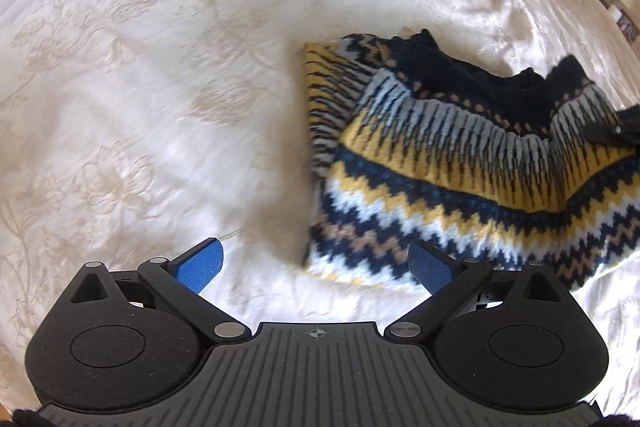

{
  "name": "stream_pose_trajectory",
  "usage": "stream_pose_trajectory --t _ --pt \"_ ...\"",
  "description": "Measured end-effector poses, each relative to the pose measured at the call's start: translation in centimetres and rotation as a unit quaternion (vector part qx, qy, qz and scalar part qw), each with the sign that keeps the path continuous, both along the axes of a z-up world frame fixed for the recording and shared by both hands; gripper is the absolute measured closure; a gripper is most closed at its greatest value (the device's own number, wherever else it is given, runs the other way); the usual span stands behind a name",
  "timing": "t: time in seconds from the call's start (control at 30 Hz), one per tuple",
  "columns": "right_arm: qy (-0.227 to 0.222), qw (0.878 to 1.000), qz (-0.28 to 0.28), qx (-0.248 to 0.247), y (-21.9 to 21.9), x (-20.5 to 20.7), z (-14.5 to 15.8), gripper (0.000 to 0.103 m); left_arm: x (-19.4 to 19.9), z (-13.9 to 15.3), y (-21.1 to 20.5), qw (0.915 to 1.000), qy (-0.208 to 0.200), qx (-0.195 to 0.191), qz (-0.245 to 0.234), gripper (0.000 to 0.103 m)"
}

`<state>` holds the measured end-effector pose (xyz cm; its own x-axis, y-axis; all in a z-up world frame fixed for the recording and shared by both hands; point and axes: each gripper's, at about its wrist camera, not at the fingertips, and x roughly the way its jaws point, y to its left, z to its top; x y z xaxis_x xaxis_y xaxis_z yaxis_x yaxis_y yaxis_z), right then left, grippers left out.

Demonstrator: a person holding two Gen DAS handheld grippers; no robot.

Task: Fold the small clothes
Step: 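Grasp the side edge with the right gripper and fold it across the sweater, then lay the folded side down and open the right gripper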

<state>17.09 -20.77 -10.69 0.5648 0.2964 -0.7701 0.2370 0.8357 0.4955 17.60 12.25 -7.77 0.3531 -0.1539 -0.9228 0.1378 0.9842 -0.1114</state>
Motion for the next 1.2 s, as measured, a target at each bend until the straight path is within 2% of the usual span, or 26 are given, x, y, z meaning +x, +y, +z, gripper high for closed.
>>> stream_pose_trajectory --t 0.3,0.4,0.53,0.6,0.63,0.7,0.8,0.93,1.07,1.2 --pt "0.01 0.999 0.051 -0.01 9.9 3.9 -0.3 0.072 -0.5 -0.3 5.8 0.9998 0.014 -0.008 0.011 0.003" --pt "0.031 0.997 0.071 -0.032 13.0 5.1 -1.4 0.072 -0.5 -0.4 7.3 0.9997 0.017 -0.007 0.015 0.003" --pt "0.056 0.991 0.085 -0.083 16.7 6.3 -2.8 0.069 -0.1 -0.6 8.9 0.9995 0.021 -0.009 0.023 0.003" --pt "0.062 0.991 0.082 -0.09 17.6 6.7 -3.3 0.062 0.1 -0.6 9.4 0.9994 0.021 -0.01 0.024 0.003" --pt "0.061 0.991 0.084 -0.089 18.0 6.8 -3.3 0.056 0.2 -0.6 9.6 0.9994 0.021 -0.011 0.025 0.003" --pt "0.044 0.991 0.093 -0.08 18.6 6.8 -3.0 0.047 0.4 -0.6 9.8 0.9994 0.021 -0.013 0.024 0.003" --pt "0.001 0.993 0.114 -0.037 19.2 6.3 -1.8 0.047 0.8 -0.6 9.7 0.9995 0.022 -0.015 0.018 0.003" --pt "-0.035 0.993 0.111 -0.035 19.1 5.0 -0.1 0.045 1.9 -0.2 8.9 0.9997 0.016 -0.019 0.003 0.003" --pt "-0.045 0.992 0.098 -0.067 17.9 2.9 0.6 0.041 3.3 0.4 7.6 0.9995 0.009 -0.025 -0.016 0.003" --pt "-0.045 0.982 0.132 -0.13 18.6 -0.1 0.8 0.039 5.0 1.0 6.1 0.9987 0.004 -0.038 -0.032 0.003"
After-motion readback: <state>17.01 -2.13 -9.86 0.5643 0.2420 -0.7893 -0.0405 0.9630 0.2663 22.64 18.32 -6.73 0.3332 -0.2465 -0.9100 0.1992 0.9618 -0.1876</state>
